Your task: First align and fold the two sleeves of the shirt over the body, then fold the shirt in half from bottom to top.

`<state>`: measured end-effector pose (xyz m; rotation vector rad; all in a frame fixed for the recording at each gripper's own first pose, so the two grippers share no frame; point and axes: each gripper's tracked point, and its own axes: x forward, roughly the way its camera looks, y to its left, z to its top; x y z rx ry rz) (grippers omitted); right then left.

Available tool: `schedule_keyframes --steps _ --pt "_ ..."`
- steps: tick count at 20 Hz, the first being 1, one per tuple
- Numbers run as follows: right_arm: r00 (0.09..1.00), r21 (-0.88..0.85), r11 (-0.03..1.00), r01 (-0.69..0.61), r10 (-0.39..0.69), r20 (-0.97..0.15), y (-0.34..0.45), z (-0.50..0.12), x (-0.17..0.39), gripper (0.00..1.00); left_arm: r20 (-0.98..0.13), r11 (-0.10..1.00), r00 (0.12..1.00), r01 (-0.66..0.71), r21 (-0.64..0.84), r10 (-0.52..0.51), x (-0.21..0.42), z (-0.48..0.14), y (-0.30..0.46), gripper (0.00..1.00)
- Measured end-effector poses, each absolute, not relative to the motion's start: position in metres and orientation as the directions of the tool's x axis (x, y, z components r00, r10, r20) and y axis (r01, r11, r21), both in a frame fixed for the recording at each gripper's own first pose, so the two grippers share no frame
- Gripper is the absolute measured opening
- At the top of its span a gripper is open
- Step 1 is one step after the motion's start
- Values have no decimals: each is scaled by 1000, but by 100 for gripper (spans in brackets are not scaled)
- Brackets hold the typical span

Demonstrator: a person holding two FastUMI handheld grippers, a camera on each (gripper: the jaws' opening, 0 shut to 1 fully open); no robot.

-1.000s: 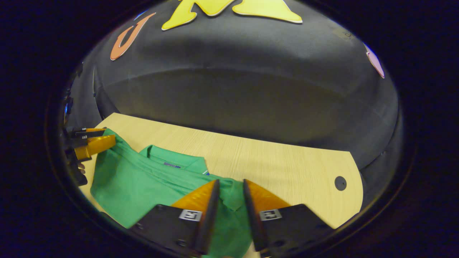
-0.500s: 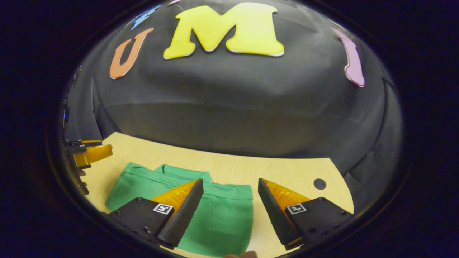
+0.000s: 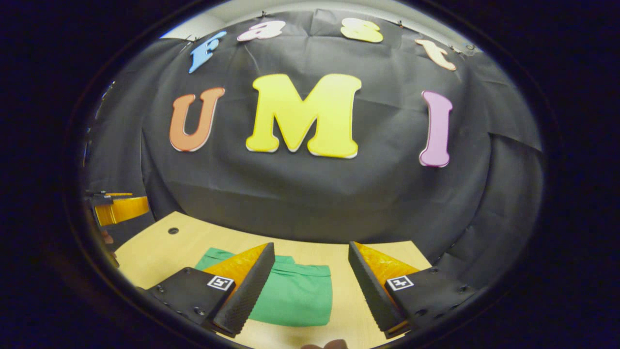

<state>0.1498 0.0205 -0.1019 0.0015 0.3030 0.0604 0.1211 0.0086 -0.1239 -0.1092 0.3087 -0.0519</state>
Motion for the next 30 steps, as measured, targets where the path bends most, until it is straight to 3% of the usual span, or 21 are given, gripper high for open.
schedule_keyframes --steps 5,9,19,30 --pt "974 55 997 -55 66 -218 32 -43 89 98 -166 996 984 44 -78 -57 63 -43 -5 98" --pt "989 44 998 -37 43 -140 27 -10 47 98 -98 998 994 52 -33 -55 24 -17 -11 98" --pt "998 -8 998 -63 63 -16 48 30 -18 98 -85 999 995 44 -26 -46 -32 -6 -13 98" --pt "997 31 998 -60 62 -40 43 26 -23 96 -64 1000 998 9 0 -9 -36 4 -9 98"
